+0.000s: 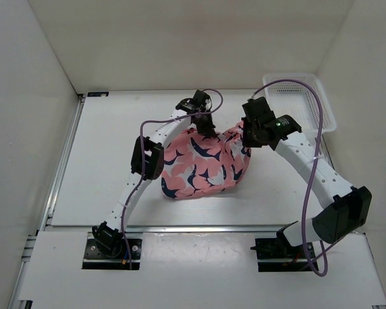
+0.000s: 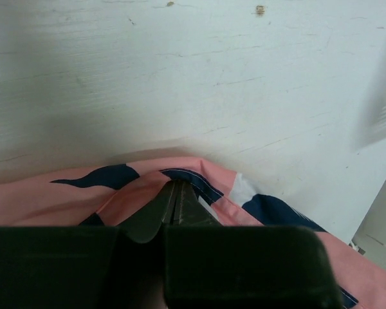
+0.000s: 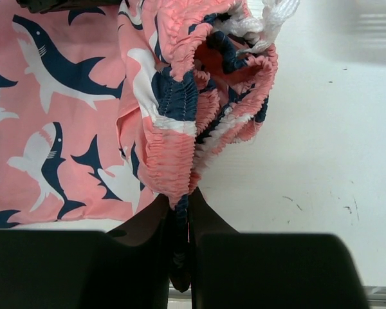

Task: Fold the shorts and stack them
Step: Fold the shorts

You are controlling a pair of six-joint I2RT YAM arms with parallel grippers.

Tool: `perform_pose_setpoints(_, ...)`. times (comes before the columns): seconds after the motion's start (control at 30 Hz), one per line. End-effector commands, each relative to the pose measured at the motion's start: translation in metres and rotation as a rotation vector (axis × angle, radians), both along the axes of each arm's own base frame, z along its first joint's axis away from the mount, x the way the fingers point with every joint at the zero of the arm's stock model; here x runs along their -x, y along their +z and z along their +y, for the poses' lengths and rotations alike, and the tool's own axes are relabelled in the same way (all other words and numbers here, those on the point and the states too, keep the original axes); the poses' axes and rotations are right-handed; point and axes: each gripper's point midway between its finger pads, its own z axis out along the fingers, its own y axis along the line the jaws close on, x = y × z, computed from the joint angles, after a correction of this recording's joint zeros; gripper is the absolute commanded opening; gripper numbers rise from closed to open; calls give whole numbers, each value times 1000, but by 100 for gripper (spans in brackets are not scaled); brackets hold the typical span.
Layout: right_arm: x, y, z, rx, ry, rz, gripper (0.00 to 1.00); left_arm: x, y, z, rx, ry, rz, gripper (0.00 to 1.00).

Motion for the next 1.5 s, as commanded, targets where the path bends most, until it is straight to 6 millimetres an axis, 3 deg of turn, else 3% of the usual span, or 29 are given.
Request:
perform_pose_setpoints(0.0, 5, 21, -9, -10, -19, -56, 0, -2, 57, -6, 45, -18, -89, 10)
perform_pose_setpoints(0.03, 6, 20, -11, 2, -11, -49, 0, -3, 72, 1, 48, -22, -113, 10)
perform_pose_setpoints(0.07, 6, 20, -11, 2, -11, -49, 0, -4, 106, 13, 53, -14, -167, 10)
perform_pose_setpoints(0.13, 2, 21, -12, 27, 1, -57, 0, -4, 139, 34, 60, -2, -210, 10)
perform_pose_setpoints(0.17, -1, 18, -10, 32, 1, -48, 0, -4, 166, 62, 54, 37, -239, 10)
perform_pose_setpoints(0.23, -11, 26, -6, 38, 20, -70, 0, -2, 181, 96, 30, 69, -258, 10)
perform_pose_setpoints(0.27, -15, 21, 2, 42, 34, -62, 0, 3, 183, 133, -6, 120, -248, 10)
perform_pose_setpoints(0.3, -20, 22, 3, 51, 26, -68, 0, 6, 179, 153, -36, 159, -234, 10)
perform_pose_setpoints(0.33, -24, 14, 15, 67, 49, -56, 0, 17, 162, 188, -68, 211, -174, 10)
perform_pose_setpoints(0.43, -35, 7, 37, 76, 81, -56, 0, 40, 135, 225, -102, 254, -82, 10)
perform_pose_setpoints(0.47, -34, 6, 50, 76, 108, -56, 0, 58, 119, 237, -141, 261, -43, 10)
perform_pose_setpoints(0.5, -38, 15, 60, 62, 123, -77, 0, 66, 111, 243, -166, 270, -27, 10)
perform_pose_setpoints(0.6, -39, 12, 93, 59, 174, -83, 0, 91, 83, 257, -215, 286, 34, 10)
perform_pose_setpoints(0.67, -39, 13, 117, 52, 215, -92, 0, 95, 70, 260, -232, 290, 48, 10)
perform_pose_setpoints(0.7, -39, 14, 124, 49, 227, -94, 0, 101, 54, 264, -259, 291, 86, 10)
perform_pose_setpoints(0.8, -37, 7, 153, 51, 277, -91, 0, 107, 27, 275, -316, 306, 146, 10)
perform_pose_setpoints(1.03, -29, -1, 203, 45, 370, -92, 0, 111, -5, 276, -341, 304, 224, 10)
perform_pose_setpoints(1.2, -15, -12, 239, 11, 453, -62, 0, 109, -10, 275, -340, 312, 230, 10)
perform_pose_setpoints(1.27, -17, -9, 243, 3, 453, -71, 0, 112, -9, 276, -343, 302, 228, 10)
perform_pose_setpoints(1.37, -17, -19, 234, 4, 416, -40, 0, 113, 12, 281, -327, 311, 178, 10)
perform_pose_setpoints(1.47, -17, -26, 213, 2, 381, -17, 0, 114, 32, 309, -350, 356, 119, 10)
